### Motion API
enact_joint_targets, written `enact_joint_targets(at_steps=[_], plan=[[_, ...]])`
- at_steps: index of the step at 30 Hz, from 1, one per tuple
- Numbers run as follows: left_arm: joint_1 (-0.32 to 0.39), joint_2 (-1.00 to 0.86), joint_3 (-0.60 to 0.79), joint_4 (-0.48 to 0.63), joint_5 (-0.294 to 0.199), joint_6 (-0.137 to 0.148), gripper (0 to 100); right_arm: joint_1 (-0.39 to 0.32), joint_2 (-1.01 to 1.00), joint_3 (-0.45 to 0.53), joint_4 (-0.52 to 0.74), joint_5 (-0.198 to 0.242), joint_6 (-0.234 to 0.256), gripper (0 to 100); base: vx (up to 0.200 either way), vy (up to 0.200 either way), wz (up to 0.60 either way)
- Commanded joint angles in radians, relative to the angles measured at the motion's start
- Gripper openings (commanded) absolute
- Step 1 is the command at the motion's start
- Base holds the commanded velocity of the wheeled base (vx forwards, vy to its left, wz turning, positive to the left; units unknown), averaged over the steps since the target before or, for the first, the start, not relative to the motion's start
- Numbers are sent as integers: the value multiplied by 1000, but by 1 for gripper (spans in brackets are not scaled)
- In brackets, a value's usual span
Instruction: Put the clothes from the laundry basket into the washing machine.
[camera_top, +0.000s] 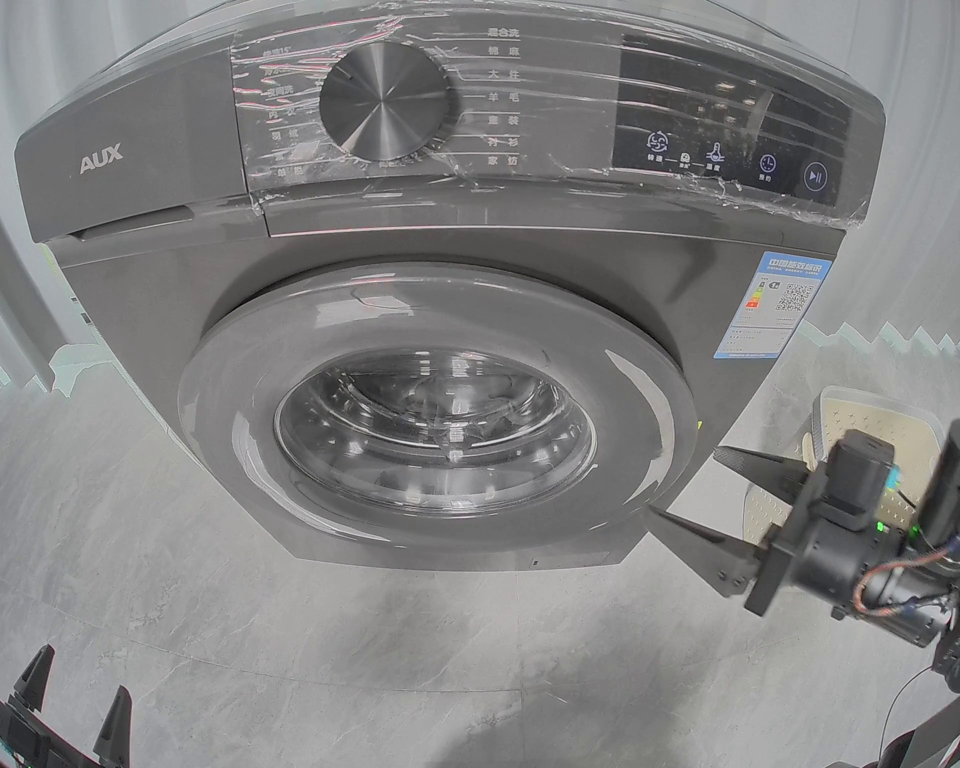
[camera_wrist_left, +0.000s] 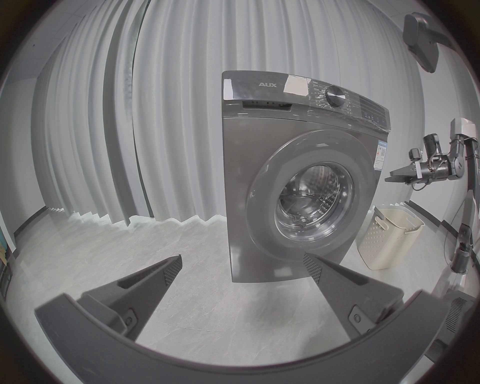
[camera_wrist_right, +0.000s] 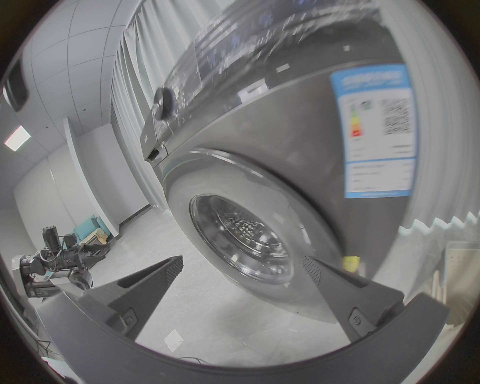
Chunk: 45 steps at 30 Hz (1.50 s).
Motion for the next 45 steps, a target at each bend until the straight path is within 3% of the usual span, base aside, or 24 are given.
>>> enact_joint_targets(at_steps=[1,2,3,8,15,17,21,26,28,30,33,42,45], plan=[[0,-15,18,0,0,-1,100,-92,-369,230,35,20,-31,100,0,0,0],[-1,-15,18,0,2,-1,100,-101,-381,238,38,20,-37,100,0,0,0],[-1,-15,18,0,0,-1,100,-164,-455,271,57,18,-63,100,0,0,0],[-1,-15,18,0,0,-4,100,-339,-644,301,157,32,-75,100,0,0,0],[-1,-15,18,0,0,-7,100,-464,-878,353,305,34,-86,100,0,0,0],[-1,-15,18,0,0,-5,100,-533,-986,379,393,38,-104,100,0,0,0],[-1,-15,18,0,0,-8,100,-593,-1116,380,506,67,-103,100,0,0,0],[-1,-15,18,0,0,-7,100,-607,-1277,382,689,67,-100,100,0,0,0],[-1,-15,18,0,0,-7,100,-612,-1311,382,756,53,-91,100,0,0,0],[-1,-15,18,0,0,-7,100,-612,-1303,382,743,35,-89,100,0,0,0],[-1,-15,18,0,0,-7,100,-613,-1302,382,736,-36,-85,100,0,0,0],[-1,-15,18,0,0,-7,100,-613,-1302,382,762,-132,-77,100,0,0,0],[-1,-15,18,0,0,-4,100,-621,-1300,382,778,-236,-74,100,0,0,0]])
